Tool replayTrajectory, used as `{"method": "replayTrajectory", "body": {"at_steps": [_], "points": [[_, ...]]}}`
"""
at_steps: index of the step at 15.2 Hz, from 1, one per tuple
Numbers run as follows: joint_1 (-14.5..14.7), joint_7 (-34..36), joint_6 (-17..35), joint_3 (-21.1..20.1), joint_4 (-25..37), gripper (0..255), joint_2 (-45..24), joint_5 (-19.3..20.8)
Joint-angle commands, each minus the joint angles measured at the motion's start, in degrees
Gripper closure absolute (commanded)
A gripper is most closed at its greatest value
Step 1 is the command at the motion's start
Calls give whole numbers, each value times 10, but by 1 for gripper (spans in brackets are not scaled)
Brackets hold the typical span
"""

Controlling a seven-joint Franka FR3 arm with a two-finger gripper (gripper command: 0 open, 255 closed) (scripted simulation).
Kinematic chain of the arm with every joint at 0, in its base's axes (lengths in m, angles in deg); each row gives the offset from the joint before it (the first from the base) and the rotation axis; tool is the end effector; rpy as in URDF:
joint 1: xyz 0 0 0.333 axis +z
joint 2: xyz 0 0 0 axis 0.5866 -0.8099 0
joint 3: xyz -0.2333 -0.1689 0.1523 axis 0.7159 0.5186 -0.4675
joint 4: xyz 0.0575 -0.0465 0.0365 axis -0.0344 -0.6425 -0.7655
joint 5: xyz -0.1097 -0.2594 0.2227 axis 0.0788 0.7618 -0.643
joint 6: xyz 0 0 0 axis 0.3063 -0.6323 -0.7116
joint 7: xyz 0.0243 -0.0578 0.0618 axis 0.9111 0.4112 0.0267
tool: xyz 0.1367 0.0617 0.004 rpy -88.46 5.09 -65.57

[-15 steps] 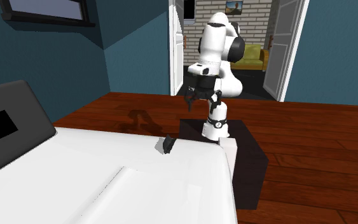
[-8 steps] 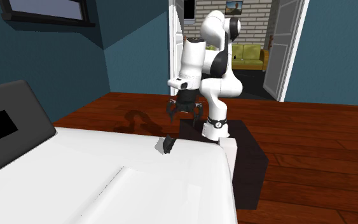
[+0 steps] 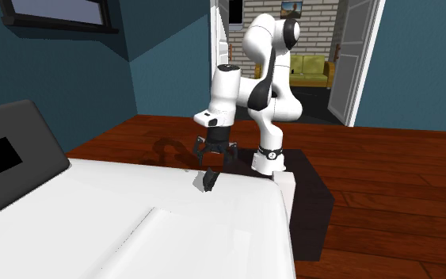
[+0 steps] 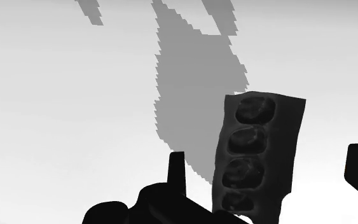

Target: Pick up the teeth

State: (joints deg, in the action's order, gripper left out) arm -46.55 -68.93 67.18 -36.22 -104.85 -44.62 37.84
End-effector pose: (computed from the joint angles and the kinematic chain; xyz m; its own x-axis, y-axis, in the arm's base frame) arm 0.3355 -0.2418 0.3666 0.9979 -0.0369 0.0527 -0.0442 -0.9885 0.1446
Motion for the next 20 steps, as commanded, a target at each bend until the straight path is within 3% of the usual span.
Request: {"method": "replayTrajectory", "body": {"at_steps": [1,5,6,15,20], "points": [[0,-1,19,4,-6,0,-13,0],[0,0,43,8,-15,0,-28,0],[0,-1,42,8,-14,255,-28,0],[0,0,43,8,-15,255,-28,0],[0,-2,-3,1,3,255,1,0]]}}
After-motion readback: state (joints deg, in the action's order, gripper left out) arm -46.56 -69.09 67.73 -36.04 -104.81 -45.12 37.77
